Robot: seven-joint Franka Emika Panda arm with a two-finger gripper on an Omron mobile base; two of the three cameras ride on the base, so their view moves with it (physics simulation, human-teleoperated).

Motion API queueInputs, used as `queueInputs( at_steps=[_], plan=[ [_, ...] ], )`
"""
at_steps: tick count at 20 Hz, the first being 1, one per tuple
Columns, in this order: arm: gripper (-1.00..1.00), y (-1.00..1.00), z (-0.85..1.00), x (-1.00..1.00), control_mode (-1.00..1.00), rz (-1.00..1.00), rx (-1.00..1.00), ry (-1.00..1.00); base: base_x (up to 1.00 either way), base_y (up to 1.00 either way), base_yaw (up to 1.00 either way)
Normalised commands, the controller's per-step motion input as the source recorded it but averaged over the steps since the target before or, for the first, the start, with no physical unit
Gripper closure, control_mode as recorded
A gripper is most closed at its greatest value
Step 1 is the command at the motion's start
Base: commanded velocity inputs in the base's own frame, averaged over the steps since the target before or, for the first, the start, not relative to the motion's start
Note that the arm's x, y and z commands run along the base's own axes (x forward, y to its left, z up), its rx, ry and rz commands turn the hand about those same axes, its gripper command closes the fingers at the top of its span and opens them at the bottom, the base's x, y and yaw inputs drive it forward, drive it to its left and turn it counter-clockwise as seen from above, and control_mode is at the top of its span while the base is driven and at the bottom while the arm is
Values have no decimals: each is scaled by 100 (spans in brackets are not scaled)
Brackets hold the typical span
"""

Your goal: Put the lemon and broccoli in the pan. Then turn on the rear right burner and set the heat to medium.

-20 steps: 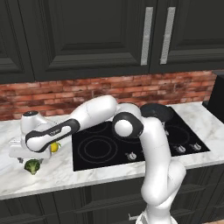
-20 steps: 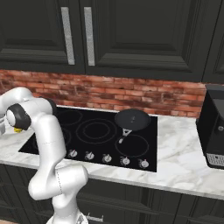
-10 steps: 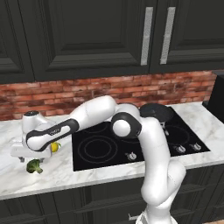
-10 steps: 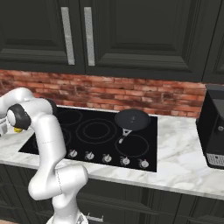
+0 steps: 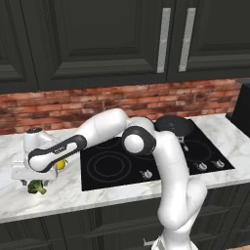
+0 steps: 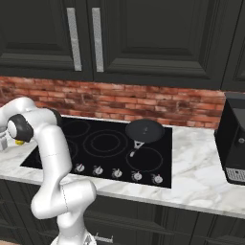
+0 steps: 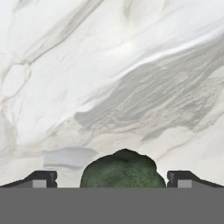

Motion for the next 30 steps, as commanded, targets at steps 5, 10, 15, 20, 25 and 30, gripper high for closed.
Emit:
queueInputs(
  at_steps=[5,10,15,20,25,30],
  plan=[
    [-100,0,-11,-10,-100,0,0,2,0,0,0],
    [100,0,0,0,-100,0,0,0,0,0,0],
    [100,0,0,0,-100,0,0,0,0,0,0],
    [100,0,0,-11,-100,0,0,-1,0,0,0],
    [100,-21,26,-57,-100,2,0,-18,0,0,0],
    [100,-66,48,-90,-100,8,0,-27,0,0,0]
  ],
)
